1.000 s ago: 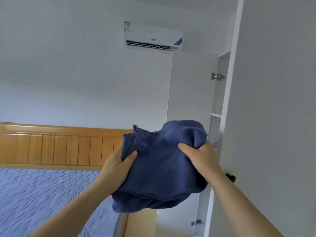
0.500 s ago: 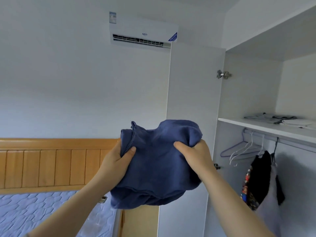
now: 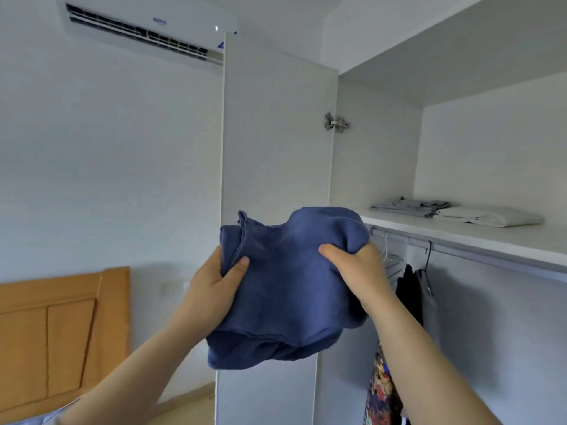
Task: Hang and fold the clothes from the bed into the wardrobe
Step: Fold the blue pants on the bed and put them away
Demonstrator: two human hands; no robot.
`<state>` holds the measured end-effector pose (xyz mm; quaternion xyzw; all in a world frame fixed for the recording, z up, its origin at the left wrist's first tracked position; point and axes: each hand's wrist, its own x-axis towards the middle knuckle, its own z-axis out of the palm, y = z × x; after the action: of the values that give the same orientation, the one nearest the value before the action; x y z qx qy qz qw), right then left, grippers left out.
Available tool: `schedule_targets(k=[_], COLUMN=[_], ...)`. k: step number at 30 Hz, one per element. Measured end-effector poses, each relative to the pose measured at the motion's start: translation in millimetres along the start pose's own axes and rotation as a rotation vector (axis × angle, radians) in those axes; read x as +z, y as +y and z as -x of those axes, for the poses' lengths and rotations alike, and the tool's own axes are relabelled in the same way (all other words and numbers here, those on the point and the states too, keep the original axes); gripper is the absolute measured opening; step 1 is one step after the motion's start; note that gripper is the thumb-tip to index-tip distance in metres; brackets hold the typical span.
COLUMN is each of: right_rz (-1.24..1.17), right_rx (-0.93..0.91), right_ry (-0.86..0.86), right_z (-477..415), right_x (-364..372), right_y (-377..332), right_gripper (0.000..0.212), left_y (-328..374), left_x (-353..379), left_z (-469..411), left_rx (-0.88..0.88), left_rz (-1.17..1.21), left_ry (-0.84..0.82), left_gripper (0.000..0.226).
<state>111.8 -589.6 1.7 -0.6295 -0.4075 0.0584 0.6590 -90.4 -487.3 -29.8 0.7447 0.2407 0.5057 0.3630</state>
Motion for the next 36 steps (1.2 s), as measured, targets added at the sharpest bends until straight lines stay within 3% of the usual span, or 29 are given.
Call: schedule_targets(k=[8,23,29,36], right_rz=[0.127,0.525,0.597,0.634], right_rx=[-0.030,-0.003,-0.007,-0.063], right_ry=[0.214,0.634,0.664,0.575], right_z=[-73,-129,-161,-263], right_x=[-64,-158,-163,-179], right_y=[36,53,42,35], right_gripper=[0.021,0.009,0.012,0.012], left_y=[-22,-31,-30,-20], left_x=[101,293,330,363], left_z=[-91,-210,-253,-338], left_rx=[0.072,0.227,0.293,0.332], left_rz=[0.140,0.496,0.576,0.637], left_ry=[-0.196,-0.621,-0.689,-0.588], left_gripper=[0.019,0.030,0.028,0.027])
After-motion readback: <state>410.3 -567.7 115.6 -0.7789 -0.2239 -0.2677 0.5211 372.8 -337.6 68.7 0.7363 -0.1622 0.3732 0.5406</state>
